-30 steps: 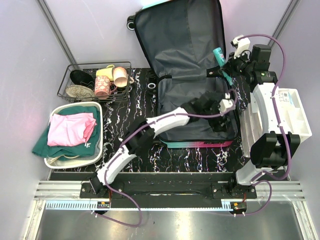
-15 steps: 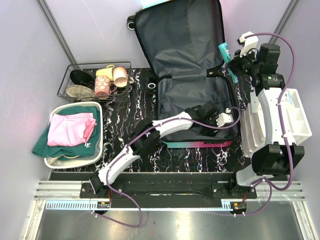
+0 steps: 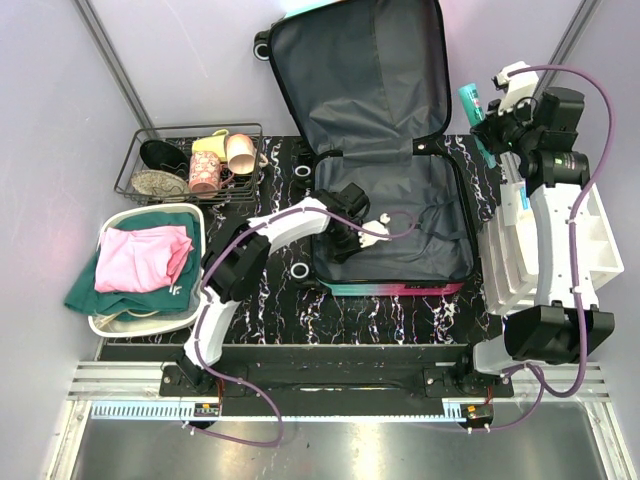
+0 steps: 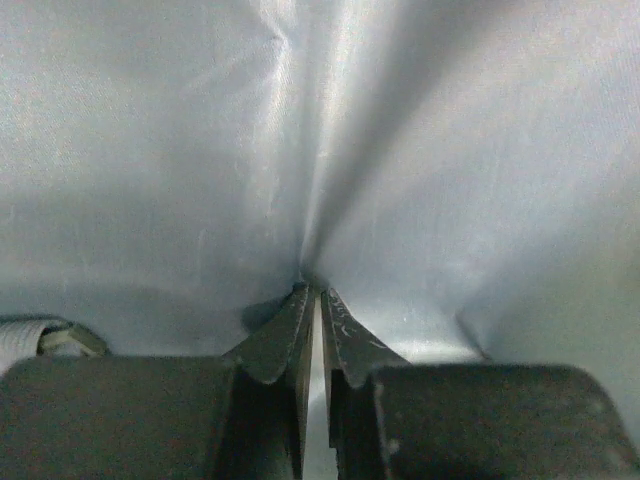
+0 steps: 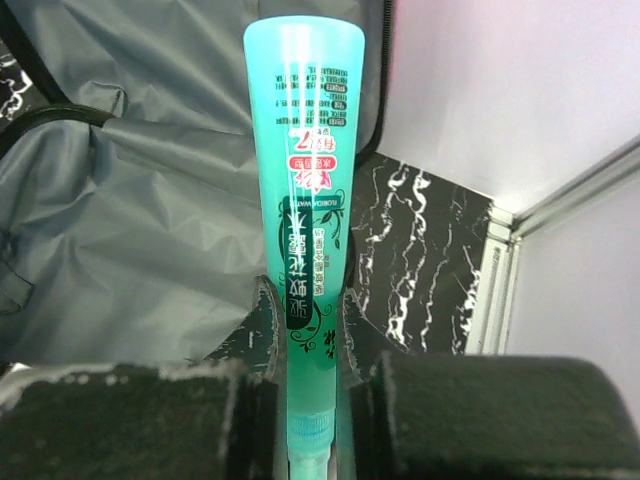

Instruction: Open, take out, and arrange the luggage

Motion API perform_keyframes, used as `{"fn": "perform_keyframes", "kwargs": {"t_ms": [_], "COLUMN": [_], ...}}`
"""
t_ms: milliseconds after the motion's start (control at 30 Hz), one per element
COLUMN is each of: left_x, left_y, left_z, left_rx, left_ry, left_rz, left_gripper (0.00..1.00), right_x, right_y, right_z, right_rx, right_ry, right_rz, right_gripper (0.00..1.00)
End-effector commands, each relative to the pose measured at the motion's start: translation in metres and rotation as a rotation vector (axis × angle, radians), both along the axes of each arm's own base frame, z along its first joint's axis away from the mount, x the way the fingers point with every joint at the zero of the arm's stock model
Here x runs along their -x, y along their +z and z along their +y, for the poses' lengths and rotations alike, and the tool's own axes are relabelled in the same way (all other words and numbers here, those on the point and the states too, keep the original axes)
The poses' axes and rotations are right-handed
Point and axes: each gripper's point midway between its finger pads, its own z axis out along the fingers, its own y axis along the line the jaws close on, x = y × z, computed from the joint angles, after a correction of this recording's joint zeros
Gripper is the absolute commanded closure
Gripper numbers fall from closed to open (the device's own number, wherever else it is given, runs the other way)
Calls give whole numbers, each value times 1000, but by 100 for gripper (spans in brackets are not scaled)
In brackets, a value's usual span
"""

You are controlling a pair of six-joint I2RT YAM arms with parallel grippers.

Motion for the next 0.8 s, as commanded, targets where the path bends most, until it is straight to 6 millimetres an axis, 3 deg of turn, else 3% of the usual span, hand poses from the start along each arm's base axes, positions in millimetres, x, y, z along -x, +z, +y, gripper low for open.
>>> {"fn": "perform_keyframes", "kwargs": {"t_ms": [0,133,200,300,333,433,567,767], "left_x": [-14,-53,-72,-79,-79,-79,-78,-66], "left_y": [19,48,80,129,148,183,203,222], "left_z": [59,71,60,32,19,5,-3,-6], "left_rx": [-156,-139,-57,107,182,288,349,410], "left_ry": [-30,46,81,82,83,94,99,94], "left_rz": [-83,-181,-239,-284,-287,-301,-314,-290], "left_gripper": [89,89,71,40,35,25,12,6], "right_x": [27,43,51,66,74,94,121,155], "right_y": [56,68,68,74,75,69,53,23], "right_z": [-20,-40,-52,-65,-68,-85,-100,-123], "right_rx": [61,97,114,144,152,173,186,146], "right_ry": [-75,-153,-205,-272,-290,-376,-430,-560], "right_rz": [-123,-127,-108,-86,-62,1,92,277], "right_gripper": [100,100,100,100,100,100,100,100]}}
